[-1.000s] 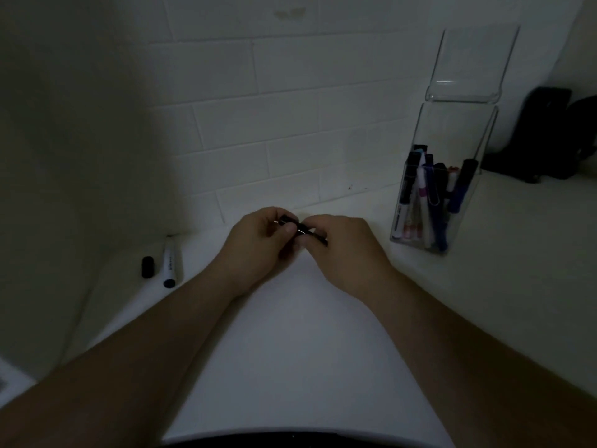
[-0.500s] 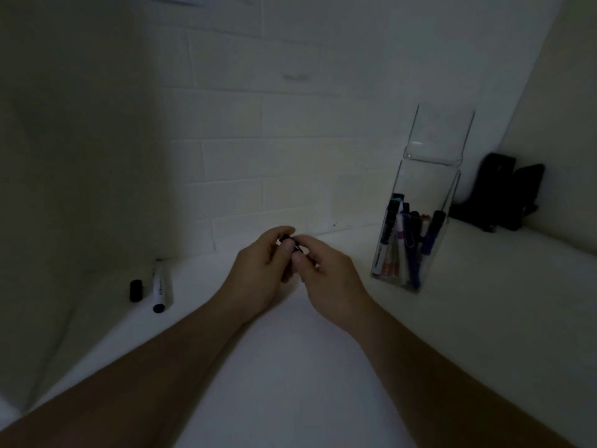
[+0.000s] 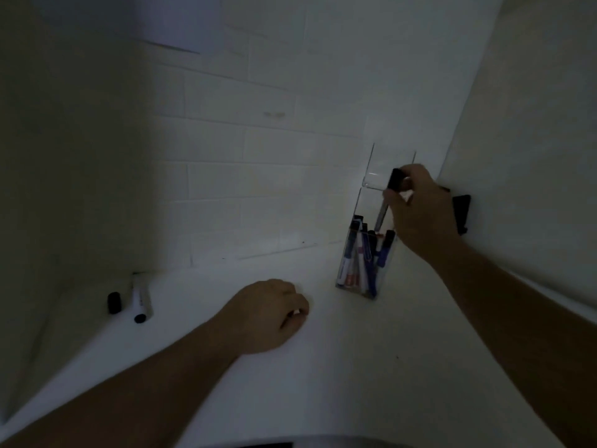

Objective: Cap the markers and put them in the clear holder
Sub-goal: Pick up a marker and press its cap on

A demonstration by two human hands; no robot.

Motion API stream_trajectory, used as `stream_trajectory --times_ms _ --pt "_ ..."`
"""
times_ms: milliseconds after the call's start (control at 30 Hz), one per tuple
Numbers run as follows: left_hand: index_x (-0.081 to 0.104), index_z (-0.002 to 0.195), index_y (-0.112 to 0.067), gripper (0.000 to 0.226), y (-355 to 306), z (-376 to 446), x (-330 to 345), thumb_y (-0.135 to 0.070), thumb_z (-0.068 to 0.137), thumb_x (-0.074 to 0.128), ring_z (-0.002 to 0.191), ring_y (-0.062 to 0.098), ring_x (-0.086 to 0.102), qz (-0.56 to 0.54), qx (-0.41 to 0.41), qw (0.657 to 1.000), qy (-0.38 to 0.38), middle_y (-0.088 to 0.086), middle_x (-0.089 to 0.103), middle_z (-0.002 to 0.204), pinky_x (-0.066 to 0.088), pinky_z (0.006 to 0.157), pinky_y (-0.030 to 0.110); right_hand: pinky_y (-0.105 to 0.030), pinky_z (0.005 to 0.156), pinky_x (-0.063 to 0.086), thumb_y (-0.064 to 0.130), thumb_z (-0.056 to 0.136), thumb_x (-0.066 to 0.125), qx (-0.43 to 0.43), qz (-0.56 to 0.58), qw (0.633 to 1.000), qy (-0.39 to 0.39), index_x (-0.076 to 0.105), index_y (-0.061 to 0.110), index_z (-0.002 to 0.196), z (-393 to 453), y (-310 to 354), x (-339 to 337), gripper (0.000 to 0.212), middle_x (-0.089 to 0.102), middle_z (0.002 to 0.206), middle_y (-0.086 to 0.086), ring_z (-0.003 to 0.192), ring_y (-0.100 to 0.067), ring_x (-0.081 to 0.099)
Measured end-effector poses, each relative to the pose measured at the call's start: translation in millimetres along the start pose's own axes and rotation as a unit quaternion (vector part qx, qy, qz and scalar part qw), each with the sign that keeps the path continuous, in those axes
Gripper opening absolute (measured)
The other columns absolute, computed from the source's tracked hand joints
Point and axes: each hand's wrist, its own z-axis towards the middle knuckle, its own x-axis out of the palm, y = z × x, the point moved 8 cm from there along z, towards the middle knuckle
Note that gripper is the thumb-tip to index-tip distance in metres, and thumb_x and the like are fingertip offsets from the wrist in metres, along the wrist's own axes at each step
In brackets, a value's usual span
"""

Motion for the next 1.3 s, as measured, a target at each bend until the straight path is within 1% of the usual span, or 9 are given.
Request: stream_trajectory --times_ms 100,233,400,567,733,867,967,1100,1300 --pt "0.069 0.095 -0.030 0.018 -3 -1 -3 -0.036 0.094 0.052 0.075 0.011 0.058 0.005 0.008 1.000 -0.007 -0.008 0.062 0.081 0.049 0.066 0.027 -0.040 0.057 0.061 0.020 0.098 0.061 -0.009 -0.084 0.995 0.057 0.038 0.030 0.130 -13 -17 19 0.040 0.068 0.101 -0.001 0.067 -0.021 0.068" --pt "0.069 0.091 -0.030 0.019 -5 -2 -5 -0.037 0.092 0.051 0.074 0.013 0.058 0.026 0.010 1.000 -0.010 -0.007 0.062 0.078 0.048 0.064 0.027 -0.037 0.046 0.054 0.022 0.105 0.045 -0.027 -0.249 0.960 0.122 0.048 0.018 0.114 -24 -36 39 0.010 0.062 0.069 -0.004 0.051 -0.022 0.059" --pt "0.068 0.086 -0.027 0.018 -7 -2 -6 -0.034 0.092 0.053 0.071 0.015 0.057 0.040 0.032 0.998 -0.019 -0.005 0.060 0.076 0.049 0.063 0.030 -0.042 0.065 0.056 0.013 0.101 0.042 -0.013 -0.267 0.940 0.211 0.065 0.011 0.104 -20 -52 48 0.024 0.069 0.087 -0.011 0.070 -0.025 0.062" --pt "0.070 0.085 -0.025 0.015 -5 2 -31 -0.027 0.090 0.056 0.071 0.018 0.058 0.055 0.036 0.997 -0.050 -0.005 0.061 0.075 0.047 0.063 0.030 -0.041 0.085 0.054 0.012 0.101 0.045 -0.058 -0.159 0.984 0.059 0.067 0.009 0.114 -28 -6 34 0.026 0.065 0.109 -0.010 0.093 -0.025 0.063" --pt "0.074 0.100 -0.021 0.020 49 -19 -125 -0.010 0.091 0.060 0.082 0.011 0.060 -0.019 -0.133 0.968 -0.210 -0.006 0.068 0.093 0.046 0.077 0.023 -0.031 0.084 0.047 0.008 0.086 0.055 -0.124 -0.020 0.981 0.149 0.071 0.012 0.111 -75 63 116 0.030 0.065 0.105 -0.009 0.092 -0.026 0.063" --pt "0.065 0.109 -0.032 0.051 113 -86 -168 0.004 0.081 0.042 0.100 0.018 0.058 -0.017 -0.359 0.889 -0.284 -0.003 0.059 0.109 0.047 0.086 0.027 -0.028 0.089 0.048 0.020 0.090 0.056 -0.151 0.091 0.943 0.282 0.070 0.019 0.120 -126 132 196 0.034 0.066 0.109 -0.009 0.096 -0.026 0.064" --pt "0.058 0.123 -0.026 0.064 125 -124 -179 0.010 0.074 0.039 0.106 0.023 0.053 0.033 -0.470 0.850 -0.237 0.009 0.051 0.124 0.042 0.074 0.014 -0.032 0.092 0.048 0.034 0.096 0.052 -0.170 0.108 0.904 0.376 0.056 0.027 0.139 -160 186 252 0.044 0.058 0.118 -0.012 0.106 -0.031 0.058" --pt "0.049 0.137 -0.020 0.072 118 -146 -174 0.016 0.074 0.052 0.104 0.025 0.053 0.039 -0.521 0.840 -0.146 0.016 0.042 0.134 0.045 0.077 0.031 -0.044 0.087 0.044 0.051 0.097 0.032 -0.175 0.008 0.876 0.450 0.049 0.038 0.139 -184 214 294 0.047 0.052 0.117 -0.009 0.109 -0.036 0.044" --pt "0.050 0.129 -0.029 0.045 132 -161 -142 -0.019 0.086 0.058 0.106 0.036 0.054 0.095 -0.562 0.821 -0.032 0.014 0.043 0.129 0.050 0.093 0.039 -0.033 0.076 0.045 0.028 0.098 0.044 -0.158 -0.078 0.922 0.345 0.066 0.020 0.117 -152 170 261 0.030 0.063 0.110 -0.009 0.107 -0.032 0.060"
